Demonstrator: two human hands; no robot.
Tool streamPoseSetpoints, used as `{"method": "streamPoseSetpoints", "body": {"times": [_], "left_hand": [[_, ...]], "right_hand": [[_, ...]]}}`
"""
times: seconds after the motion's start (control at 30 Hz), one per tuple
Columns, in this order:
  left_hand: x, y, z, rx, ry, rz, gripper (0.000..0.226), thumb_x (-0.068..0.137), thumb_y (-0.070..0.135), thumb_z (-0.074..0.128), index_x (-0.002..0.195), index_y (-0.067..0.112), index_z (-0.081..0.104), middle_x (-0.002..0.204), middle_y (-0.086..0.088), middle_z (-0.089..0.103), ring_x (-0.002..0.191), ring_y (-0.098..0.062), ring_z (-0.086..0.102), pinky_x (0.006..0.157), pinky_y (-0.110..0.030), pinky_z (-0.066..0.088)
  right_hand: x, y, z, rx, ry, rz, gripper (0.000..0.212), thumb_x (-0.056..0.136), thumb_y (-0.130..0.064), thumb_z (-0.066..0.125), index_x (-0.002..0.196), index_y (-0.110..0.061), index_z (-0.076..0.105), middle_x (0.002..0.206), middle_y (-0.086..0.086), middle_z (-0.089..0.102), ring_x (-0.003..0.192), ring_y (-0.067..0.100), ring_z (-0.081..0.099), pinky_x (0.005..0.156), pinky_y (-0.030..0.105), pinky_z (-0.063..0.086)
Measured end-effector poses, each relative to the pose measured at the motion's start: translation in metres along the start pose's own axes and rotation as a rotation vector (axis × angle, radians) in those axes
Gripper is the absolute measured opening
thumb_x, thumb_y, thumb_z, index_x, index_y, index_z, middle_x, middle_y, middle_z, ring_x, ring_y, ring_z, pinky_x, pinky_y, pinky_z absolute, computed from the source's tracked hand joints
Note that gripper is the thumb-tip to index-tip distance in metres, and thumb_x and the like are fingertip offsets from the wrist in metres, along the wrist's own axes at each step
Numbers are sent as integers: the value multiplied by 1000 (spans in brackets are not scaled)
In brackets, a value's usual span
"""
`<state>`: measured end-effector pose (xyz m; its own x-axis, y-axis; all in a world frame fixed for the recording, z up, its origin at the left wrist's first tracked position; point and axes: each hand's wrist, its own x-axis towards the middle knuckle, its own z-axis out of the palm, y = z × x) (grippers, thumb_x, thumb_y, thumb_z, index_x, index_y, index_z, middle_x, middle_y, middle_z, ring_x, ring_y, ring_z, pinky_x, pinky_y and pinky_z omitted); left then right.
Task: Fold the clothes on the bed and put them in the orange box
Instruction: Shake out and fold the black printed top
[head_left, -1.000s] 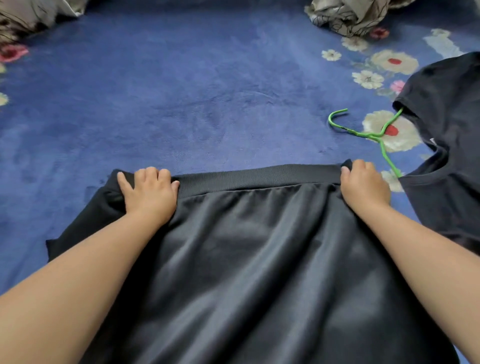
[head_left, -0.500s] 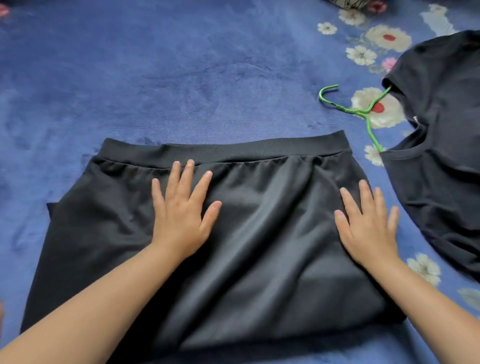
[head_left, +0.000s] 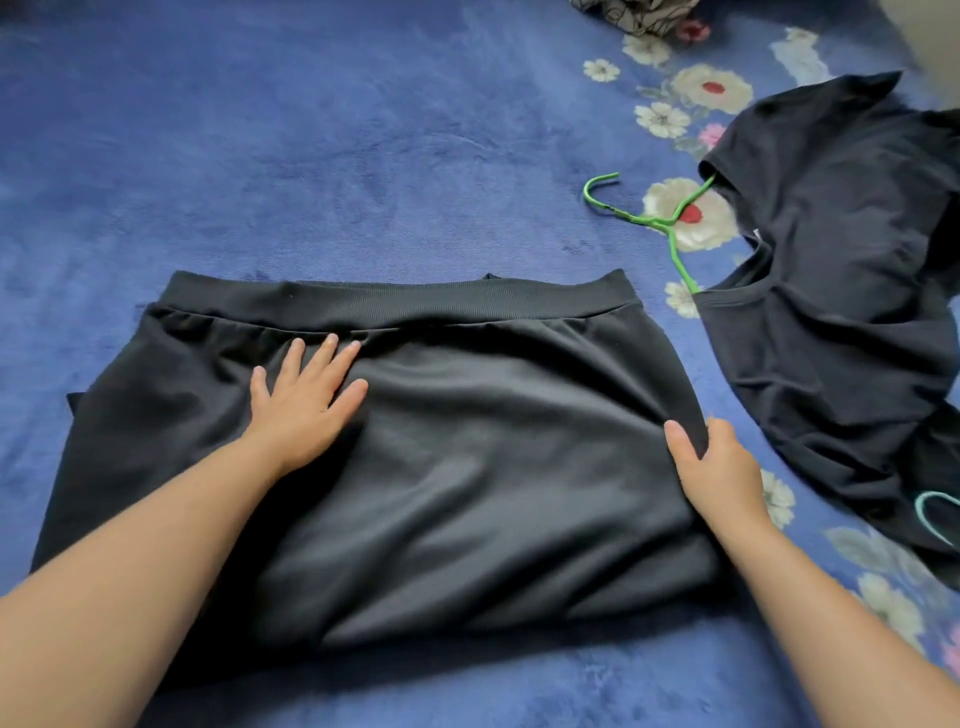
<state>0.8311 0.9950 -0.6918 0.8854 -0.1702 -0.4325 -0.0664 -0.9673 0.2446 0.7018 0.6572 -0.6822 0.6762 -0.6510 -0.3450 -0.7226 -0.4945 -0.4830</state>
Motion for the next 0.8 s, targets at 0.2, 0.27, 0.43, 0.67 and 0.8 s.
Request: {"method": "streamPoseSetpoints", "body": {"times": [0.2,0.27,0.43,0.67,0.8], "left_hand": [[-50,48,24,130,228,176,55,81,39,36,120,6,57,129,-21,53,123,-37,46,88,-59,42],[-69,58,44,256,96,254,61,77,48,35,113,9,66,123,-18,60,115,-36,56,87,-56,46],[-73,59,66,348,-61,290,66,77,53,33,117,12,65,127,-15,58,124,-32,42,97,-50,23],[-81,58,37,283,-43,249,61,95,50,14,150,23,9,158,-1,-4,145,-19,-5,116,-41,1],[-98,14,6,93,275,-9,53,95,35,44,142,11,35,152,-10,26,144,-25,13,113,-44,13]], "right_hand": [[-30,20,-18,283,-232,198,40,80,-34,70,108,-7,65,105,6,68,102,23,61,92,34,46],[-38,23,-24,422,-363,271,38,78,-26,73,111,-8,65,101,1,69,98,20,63,91,34,48],[-51,26,-20,674,-501,342,90,30,-42,92,109,-11,61,98,4,72,91,23,67,80,34,51],[-64,13,-28,979,-538,386,43,66,-8,73,106,3,63,80,10,72,65,18,70,49,24,54],[-76,-23,-44,1168,-588,339,25,75,-12,67,52,-4,71,59,6,69,50,15,66,45,20,52]]}}
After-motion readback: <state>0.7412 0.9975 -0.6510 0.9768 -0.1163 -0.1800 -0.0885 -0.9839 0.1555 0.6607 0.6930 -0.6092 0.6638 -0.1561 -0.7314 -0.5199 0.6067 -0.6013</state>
